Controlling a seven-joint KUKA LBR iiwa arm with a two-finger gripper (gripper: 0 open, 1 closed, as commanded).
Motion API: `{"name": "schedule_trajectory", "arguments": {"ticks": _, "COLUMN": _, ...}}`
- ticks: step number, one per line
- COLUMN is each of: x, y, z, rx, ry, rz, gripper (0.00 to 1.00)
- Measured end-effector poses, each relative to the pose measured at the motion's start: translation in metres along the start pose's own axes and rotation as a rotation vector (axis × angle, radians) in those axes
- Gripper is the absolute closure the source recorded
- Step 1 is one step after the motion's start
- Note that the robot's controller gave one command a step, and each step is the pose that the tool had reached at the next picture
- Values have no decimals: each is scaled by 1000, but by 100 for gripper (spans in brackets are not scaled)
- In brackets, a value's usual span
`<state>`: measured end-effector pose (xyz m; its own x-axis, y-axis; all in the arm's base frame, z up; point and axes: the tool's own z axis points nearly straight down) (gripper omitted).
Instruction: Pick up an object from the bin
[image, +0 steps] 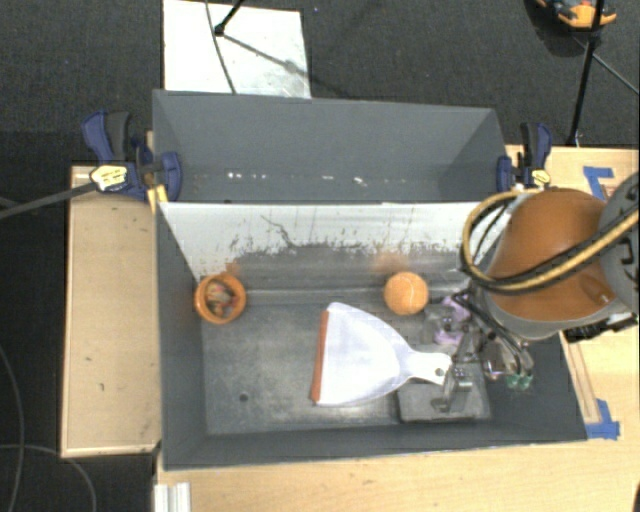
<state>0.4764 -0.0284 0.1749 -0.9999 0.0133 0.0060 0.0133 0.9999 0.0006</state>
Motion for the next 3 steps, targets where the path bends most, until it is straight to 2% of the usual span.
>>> {"name": "schedule_trajectory", "arguments": {"ticks": 1, "x": -2, "y": 0, "z": -4, "rx": 1, "ry": -8, "rz": -1, "gripper": 0}}
{"name": "schedule_trajectory", "arguments": {"ticks": 2, "x": -9, "y": 11, "z": 56, "rx": 1, "ry": -14, "rz": -76, "gripper": 0}}
{"name": "schedule_trajectory", "arguments": {"ticks": 3, "x": -5, "y": 14, "z": 103, "rx": -2, "ry": -5, "rz": -27, "gripper": 100}}
